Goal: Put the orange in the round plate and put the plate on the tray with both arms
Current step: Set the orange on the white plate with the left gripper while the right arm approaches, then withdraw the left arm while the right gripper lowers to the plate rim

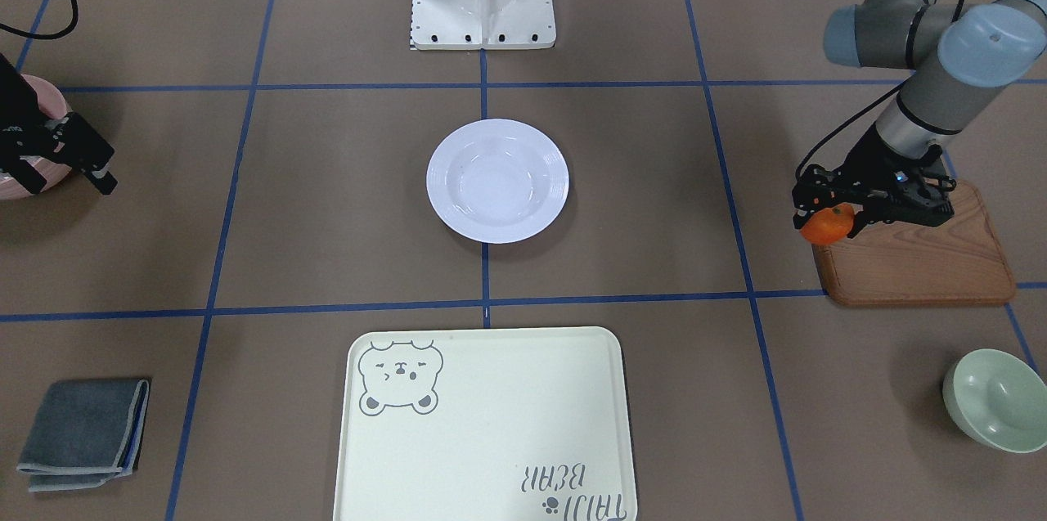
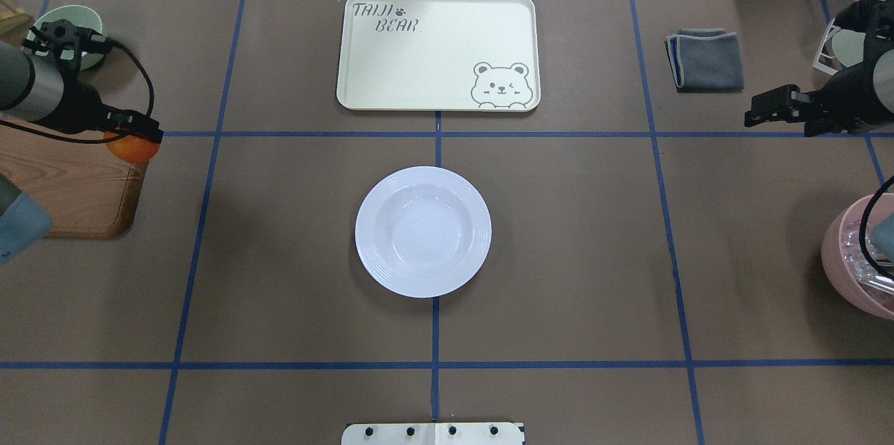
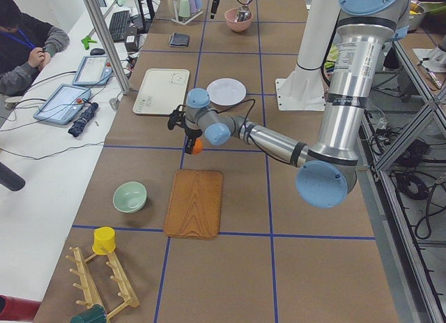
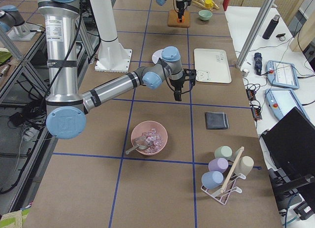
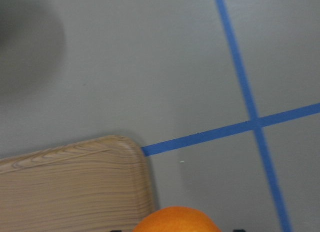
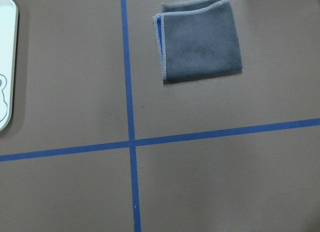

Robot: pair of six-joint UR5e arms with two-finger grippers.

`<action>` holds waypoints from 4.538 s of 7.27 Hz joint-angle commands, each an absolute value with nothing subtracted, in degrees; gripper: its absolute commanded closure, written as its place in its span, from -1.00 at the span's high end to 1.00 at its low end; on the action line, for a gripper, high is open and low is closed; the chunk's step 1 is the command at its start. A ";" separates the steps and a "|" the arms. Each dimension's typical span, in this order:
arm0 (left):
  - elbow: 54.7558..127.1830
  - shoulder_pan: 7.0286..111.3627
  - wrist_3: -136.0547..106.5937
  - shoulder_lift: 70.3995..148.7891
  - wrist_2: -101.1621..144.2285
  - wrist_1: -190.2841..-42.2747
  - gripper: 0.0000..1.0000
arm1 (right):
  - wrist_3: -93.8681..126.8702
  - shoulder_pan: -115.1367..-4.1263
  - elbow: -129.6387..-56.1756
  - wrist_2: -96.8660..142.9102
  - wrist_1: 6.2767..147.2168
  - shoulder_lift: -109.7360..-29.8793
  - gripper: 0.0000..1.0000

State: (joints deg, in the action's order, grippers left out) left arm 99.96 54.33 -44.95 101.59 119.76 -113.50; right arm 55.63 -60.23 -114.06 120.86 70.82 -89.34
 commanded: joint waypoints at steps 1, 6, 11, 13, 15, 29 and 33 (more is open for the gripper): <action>103.01 45.06 -59.09 111.48 113.34 -104.19 -1.00 | 56.24 -59.94 -113.47 121.46 64.20 -89.47 1.00; 95.40 26.92 -78.64 134.26 98.83 -87.45 -1.00 | 87.74 -52.93 -113.73 117.01 49.16 -88.95 1.00; 85.10 21.54 -82.18 136.41 93.34 -93.85 -0.73 | 103.43 -37.19 -114.08 96.70 38.51 -88.95 1.00; 85.95 21.62 -81.65 136.58 93.25 -93.69 0.97 | 104.15 -31.84 -114.08 89.94 38.32 -88.42 1.00; 95.05 26.95 -73.46 136.15 98.22 -87.94 0.98 | 105.64 -28.06 -114.08 85.28 38.32 -87.20 1.00; 80.77 94.66 13.80 101.87 130.78 -85.87 0.98 | 125.05 -7.04 -100.73 63.73 48.69 -69.53 0.86; 80.77 94.83 13.71 101.78 130.69 -85.96 0.97 | 125.68 -6.68 -99.06 63.28 48.78 -68.13 0.41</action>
